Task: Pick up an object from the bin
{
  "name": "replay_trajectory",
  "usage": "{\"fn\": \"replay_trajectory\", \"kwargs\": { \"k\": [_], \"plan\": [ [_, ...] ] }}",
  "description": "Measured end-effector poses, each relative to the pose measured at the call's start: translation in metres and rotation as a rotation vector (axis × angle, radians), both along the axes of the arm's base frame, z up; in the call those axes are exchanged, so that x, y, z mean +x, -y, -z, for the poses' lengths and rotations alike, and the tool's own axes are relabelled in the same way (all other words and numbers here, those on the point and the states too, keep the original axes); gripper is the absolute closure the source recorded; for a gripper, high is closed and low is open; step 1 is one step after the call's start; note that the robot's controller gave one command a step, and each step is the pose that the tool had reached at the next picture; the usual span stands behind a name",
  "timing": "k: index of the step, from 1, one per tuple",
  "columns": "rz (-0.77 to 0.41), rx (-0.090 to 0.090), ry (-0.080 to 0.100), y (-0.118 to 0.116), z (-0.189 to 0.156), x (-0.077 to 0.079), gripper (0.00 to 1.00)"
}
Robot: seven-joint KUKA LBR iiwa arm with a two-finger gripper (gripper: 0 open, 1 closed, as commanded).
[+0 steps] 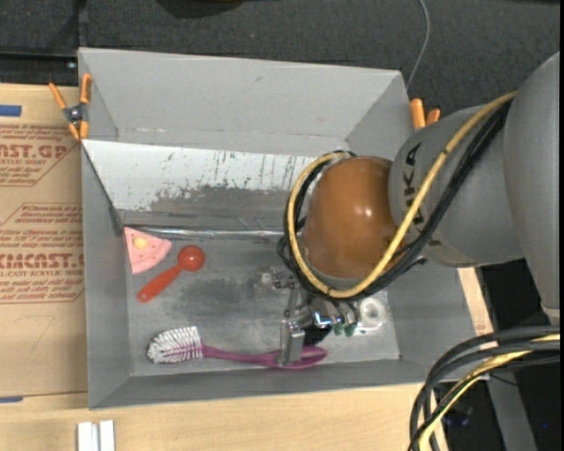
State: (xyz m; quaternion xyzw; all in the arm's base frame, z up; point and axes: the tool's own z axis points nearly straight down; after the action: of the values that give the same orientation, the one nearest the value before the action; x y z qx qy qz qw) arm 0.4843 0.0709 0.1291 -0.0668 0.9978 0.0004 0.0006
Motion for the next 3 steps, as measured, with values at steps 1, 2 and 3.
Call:
{"fn": "replay_trajectory", "kwargs": {
  "k": [1, 2, 3],
  "plan": [
    [-0.25, 0.0, 0.001, 0.009, 0.005, 0.051, 0.0],
    [-0.444, 0.004, -0.001, 0.027, 0.059, 0.009, 0.0],
    [-0.447, 0.004, 0.002, 0.027, 0.058, 0.01, 0.0]
  ]
}}
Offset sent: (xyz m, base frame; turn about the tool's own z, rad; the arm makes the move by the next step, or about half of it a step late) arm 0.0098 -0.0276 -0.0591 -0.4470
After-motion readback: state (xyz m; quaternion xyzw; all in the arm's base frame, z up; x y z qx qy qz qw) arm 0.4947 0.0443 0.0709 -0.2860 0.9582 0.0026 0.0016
